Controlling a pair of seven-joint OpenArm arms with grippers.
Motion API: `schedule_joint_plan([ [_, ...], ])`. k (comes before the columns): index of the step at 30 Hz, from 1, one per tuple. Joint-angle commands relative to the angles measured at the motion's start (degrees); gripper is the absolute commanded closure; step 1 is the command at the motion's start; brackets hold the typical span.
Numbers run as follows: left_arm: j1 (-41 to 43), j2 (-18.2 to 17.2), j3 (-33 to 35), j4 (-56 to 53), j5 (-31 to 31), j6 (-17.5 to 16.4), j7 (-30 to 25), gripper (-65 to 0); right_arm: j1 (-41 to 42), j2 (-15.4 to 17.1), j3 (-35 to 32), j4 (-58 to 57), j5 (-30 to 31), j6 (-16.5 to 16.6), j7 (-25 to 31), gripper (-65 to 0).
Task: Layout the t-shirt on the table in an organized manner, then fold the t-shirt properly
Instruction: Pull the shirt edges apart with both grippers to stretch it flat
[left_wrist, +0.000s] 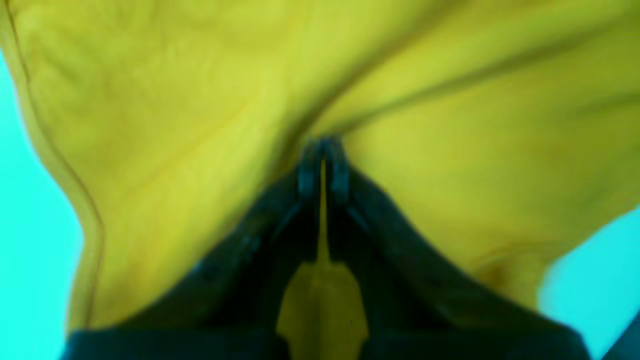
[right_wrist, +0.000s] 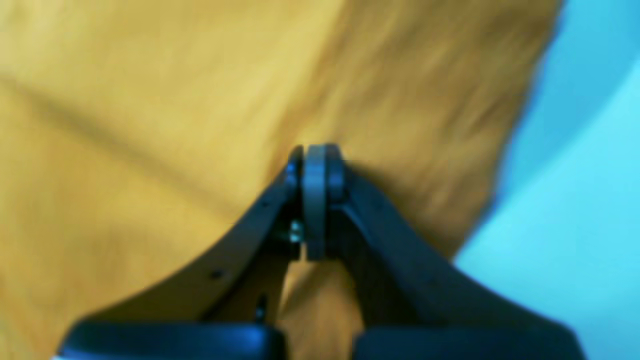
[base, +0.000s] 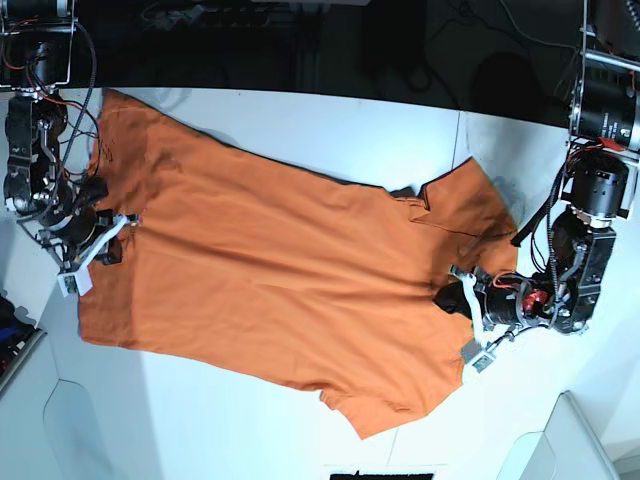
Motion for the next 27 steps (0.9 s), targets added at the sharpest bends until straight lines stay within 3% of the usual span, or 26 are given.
schedule_joint_plan([
  [1,-1.22,-1.6,-0.39,2.38,-2.84,-0.34,0.39,-3.0,2.51,1.05,0.55,1.05,-0.13,-0.17,1.55,0.0],
  [3,-0.07,-3.34,-0.39,5.55,-5.77,-0.34,1.73,-3.0,4.85,1.01,0.55,0.79,-0.22,-0.2,1.55,0.0],
  [8,4.15,-5.2,-0.39,9.29,-5.75,-0.34,2.45,-3.0,11.78,-0.44,0.52,-4.2,-1.95,-0.63,2.86,0.0],
  [15,11.43,-5.49,-0.39,9.27,-1.97,0.9,2.19,-3.0,19.47,-3.85,0.48,-20.76,-6.01,1.11,8.44,0.0],
  [19,14.23,-5.29,-0.39,9.25,0.94,1.14,-1.44,-3.0,19.39,-4.52,0.37,-24.46,-6.4,3.02,8.07,0.0],
  [24,14.12,-5.01,-0.39,8.66,11.17,7.54,-9.07,-3.0,15.69,-3.93,0.39,-24.37,-5.7,3.89,4.46,0.0],
  [27,13.11,-4.83,-0.39,6.84,15.17,9.25,-10.08,-3.0,11.93,-2.64,0.39,-22.99,-1.44,4.17,2.95,0.0],
])
